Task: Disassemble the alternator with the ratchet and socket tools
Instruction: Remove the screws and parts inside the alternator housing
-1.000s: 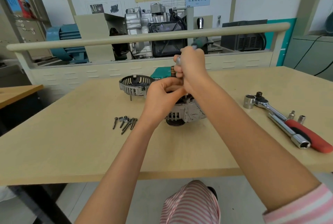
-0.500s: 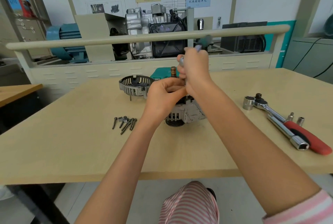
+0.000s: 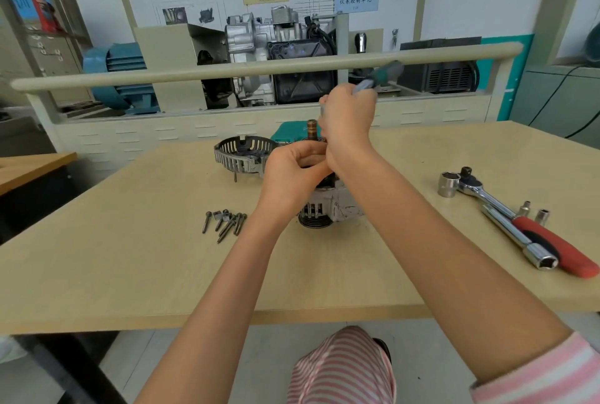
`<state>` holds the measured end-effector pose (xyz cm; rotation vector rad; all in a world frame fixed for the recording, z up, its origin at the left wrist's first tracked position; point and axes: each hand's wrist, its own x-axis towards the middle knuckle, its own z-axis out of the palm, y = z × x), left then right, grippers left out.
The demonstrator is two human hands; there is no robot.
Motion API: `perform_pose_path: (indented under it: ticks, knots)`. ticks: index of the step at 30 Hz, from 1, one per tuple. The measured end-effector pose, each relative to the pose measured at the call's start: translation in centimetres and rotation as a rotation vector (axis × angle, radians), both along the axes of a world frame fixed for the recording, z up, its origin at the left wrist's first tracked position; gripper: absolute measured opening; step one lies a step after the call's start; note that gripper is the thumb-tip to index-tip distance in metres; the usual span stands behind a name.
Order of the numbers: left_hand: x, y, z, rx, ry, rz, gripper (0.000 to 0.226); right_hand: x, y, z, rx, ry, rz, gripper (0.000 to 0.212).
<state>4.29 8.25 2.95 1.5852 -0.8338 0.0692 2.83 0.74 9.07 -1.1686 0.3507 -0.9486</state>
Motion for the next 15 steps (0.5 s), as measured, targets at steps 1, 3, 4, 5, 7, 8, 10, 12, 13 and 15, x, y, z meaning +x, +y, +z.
perform_pose_path:
  ticks: [1, 3, 4, 5, 7, 8, 10, 12, 13, 15]
  knots:
    - [0.0, 0.1, 0.0, -0.001, -0.002, -0.010, 0.015, -0.1, -0.3, 0.3, 0.002, 0.059, 0.099, 0.009]
    - [0.0, 0.2, 0.1, -0.001, 0.014, -0.030, 0.011, -0.5, -1.1, 1.0, -0.015, 0.189, 0.340, 0.015]
    - [0.1, 0.2, 0.1, -0.004, 0.026, -0.040, 0.009, -0.7, -1.5, 1.3, -0.031, 0.233, 0.452, 0.019]
    - [0.1, 0.3, 0.1, -0.009, 0.040, -0.048, 0.009, -0.9, -1.8, 1.5, -0.041, 0.254, 0.543, 0.020]
    - [0.2, 0.2, 0.2, -0.012, 0.056, -0.041, 0.010, -1.3, -2.2, 1.6, -0.033, 0.252, 0.637, 0.020]
    - [0.2, 0.1, 0.2, -0.010, 0.057, -0.026, 0.012, -1.3, -2.1, 1.6, -0.021, 0.244, 0.620, 0.020]
    - [0.2, 0.1, 0.2, -0.012, 0.054, 0.004, 0.010, -0.8, -1.5, 1.1, -0.018, 0.195, 0.436, 0.019]
    - [0.1, -0.1, 0.2, -0.012, 0.027, 0.018, 0.010, -0.2, -0.8, 0.4, -0.020, 0.115, 0.179, 0.015]
    - [0.1, -0.1, 0.2, -0.007, 0.018, 0.021, 0.011, 0.2, -0.6, 0.1, -0.007, 0.071, 0.093, 0.015]
    - [0.1, -0.1, 0.2, 0.008, 0.014, 0.030, 0.011, 0.5, -0.6, 0.0, 0.033, 0.032, 0.068, 0.014]
